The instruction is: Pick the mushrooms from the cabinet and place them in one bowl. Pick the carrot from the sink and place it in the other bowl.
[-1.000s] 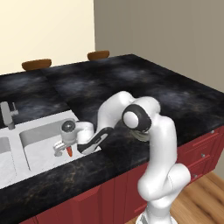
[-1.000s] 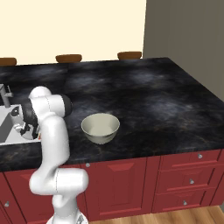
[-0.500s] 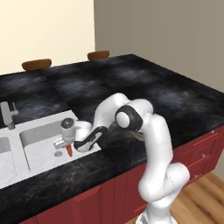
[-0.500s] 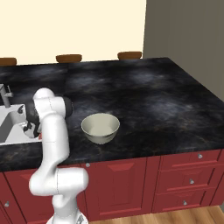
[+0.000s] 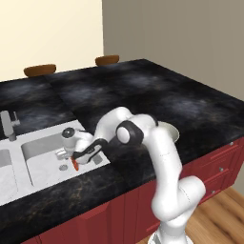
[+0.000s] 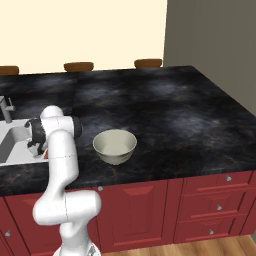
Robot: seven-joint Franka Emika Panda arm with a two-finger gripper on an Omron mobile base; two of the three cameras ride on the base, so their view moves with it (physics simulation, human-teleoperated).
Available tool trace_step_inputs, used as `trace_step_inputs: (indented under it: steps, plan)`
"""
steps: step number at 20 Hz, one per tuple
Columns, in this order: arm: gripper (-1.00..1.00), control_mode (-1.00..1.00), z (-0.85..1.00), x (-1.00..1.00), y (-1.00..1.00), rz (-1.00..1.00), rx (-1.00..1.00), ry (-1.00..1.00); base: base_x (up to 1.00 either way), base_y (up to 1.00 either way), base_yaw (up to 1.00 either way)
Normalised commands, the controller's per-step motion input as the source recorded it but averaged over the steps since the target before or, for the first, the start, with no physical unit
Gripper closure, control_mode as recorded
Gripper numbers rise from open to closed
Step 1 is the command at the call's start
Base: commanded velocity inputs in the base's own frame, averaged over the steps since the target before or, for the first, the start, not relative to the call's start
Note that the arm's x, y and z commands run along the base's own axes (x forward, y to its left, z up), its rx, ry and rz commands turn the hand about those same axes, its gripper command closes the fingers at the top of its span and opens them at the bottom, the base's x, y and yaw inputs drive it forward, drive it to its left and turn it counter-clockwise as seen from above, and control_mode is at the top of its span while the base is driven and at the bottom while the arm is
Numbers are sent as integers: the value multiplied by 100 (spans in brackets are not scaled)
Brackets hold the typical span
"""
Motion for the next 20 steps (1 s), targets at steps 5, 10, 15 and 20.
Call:
trace_step_inputs:
  steps: [5, 10, 15, 20]
  plan:
    - [-100, -100, -53, 29, 25, -12, 0, 9, 0, 0, 0]
    - [100, -100, -51, 28, 7, -9, 0, 5, 0, 0, 0]
    - [100, -100, 15, 0, 1, -3, 1, -1, 0, 0, 0]
    - [100, -100, 94, -8, 1, -11, 1, 1, 0, 0, 0]
